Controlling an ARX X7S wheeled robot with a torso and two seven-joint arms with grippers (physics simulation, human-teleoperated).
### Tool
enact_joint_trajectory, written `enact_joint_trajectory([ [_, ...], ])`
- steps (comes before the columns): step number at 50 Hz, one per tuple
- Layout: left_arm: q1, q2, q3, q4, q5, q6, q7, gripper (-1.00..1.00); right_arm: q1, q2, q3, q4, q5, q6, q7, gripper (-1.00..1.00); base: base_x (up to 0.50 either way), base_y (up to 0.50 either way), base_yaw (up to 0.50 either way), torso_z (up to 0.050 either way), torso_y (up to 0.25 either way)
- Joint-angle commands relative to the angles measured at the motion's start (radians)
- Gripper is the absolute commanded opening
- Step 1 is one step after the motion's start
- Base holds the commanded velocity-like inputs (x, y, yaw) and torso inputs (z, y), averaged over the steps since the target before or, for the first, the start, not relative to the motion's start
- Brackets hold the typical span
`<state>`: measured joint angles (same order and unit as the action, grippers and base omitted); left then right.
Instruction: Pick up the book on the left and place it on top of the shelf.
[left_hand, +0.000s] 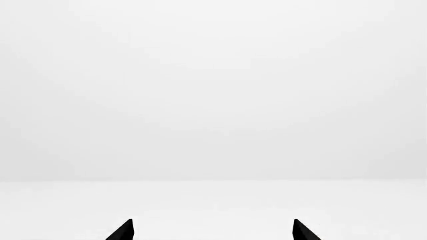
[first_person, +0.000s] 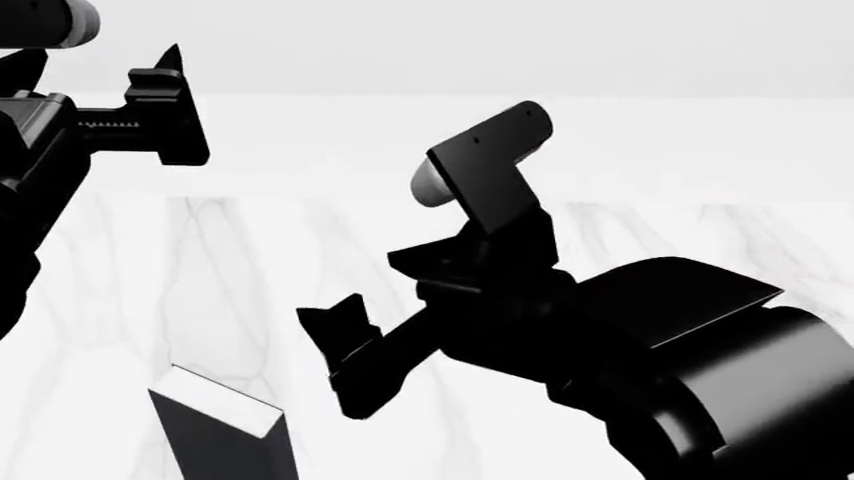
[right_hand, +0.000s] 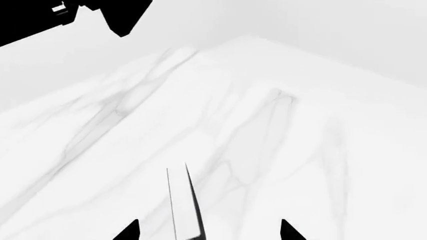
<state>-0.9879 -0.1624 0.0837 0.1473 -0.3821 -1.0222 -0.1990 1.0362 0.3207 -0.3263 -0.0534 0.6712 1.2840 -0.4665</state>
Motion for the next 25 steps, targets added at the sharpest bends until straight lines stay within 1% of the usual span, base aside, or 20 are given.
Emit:
enact_joint_trajectory([
  [1,0.0,-0.004,0.006,-0.001,-0.006,0.001,-0.005,1.0,-0.011,0.015,-0.038,-0.002,0.015,-0.017,-0.045,1.0,0.0,0.0,0.0,0.0,0.0],
  [11,-0.002,-0.006,0.008,-0.002,-0.012,0.003,-0.009,1.0,-0.014,0.01,-0.071,0.031,-0.004,-0.059,-0.057,1.0,0.0,0.0,0.0,0.0,0.0],
  [25,-0.001,-0.01,0.012,0.003,-0.018,0.0,-0.02,1.0,-0.011,-0.052,-0.175,0.212,-0.075,-0.207,-0.126,1.0,0.0,0.0,0.0,0.0,0.0],
])
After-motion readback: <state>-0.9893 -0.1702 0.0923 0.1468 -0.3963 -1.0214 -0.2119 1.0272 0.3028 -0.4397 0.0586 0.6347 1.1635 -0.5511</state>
